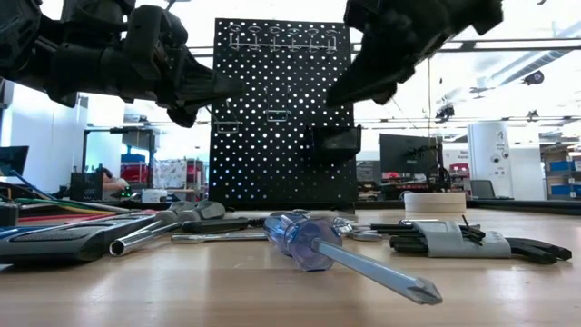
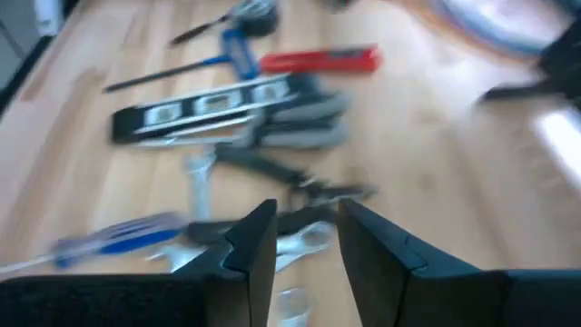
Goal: Hang tools onto peg board
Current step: Put the socket into the black tool bin on the peg board
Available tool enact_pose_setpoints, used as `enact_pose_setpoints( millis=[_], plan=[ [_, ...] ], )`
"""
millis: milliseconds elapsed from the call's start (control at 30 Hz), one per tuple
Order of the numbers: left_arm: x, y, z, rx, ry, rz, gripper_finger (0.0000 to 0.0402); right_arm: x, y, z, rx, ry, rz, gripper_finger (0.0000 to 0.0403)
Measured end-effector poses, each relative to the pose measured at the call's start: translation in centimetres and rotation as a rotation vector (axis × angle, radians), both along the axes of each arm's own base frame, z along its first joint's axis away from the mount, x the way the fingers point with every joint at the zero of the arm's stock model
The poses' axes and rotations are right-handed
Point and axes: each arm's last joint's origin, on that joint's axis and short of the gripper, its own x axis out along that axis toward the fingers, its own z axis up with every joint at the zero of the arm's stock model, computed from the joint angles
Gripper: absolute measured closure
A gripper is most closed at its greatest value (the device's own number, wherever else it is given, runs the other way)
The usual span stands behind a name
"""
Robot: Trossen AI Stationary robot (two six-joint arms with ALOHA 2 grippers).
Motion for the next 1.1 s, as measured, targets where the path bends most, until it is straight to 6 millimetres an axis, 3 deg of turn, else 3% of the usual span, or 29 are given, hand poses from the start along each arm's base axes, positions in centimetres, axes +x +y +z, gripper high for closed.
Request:
enact_pose_setpoints(
  millis=[233, 467, 767, 1100],
  plan=[
    [0.0, 0.0, 0.0, -0.002, 0.000, 0.000, 0.0401, 0.0, 5.2, -4.9, 0.017, 0.165, 0.081, 0.0303],
    [0.0, 0.0, 0.0, -0.007, -0.001, 0.000, 0.0401, -0.6, 7.6, -8.6, 0.038, 0.301, 0.072, 0.0298],
    [0.0, 0.0, 0.0, -0.005, -0.001, 0.000, 0.0401, -1.0, 8.4, -8.8, 0.064, 0.321, 0.072, 0.0298],
    [0.0, 0.0, -0.1, -0.002, 0.008, 0.000, 0.0401, -2.3, 9.2, -6.1, 0.087, 0.289, 0.100, 0.0299]
  ],
)
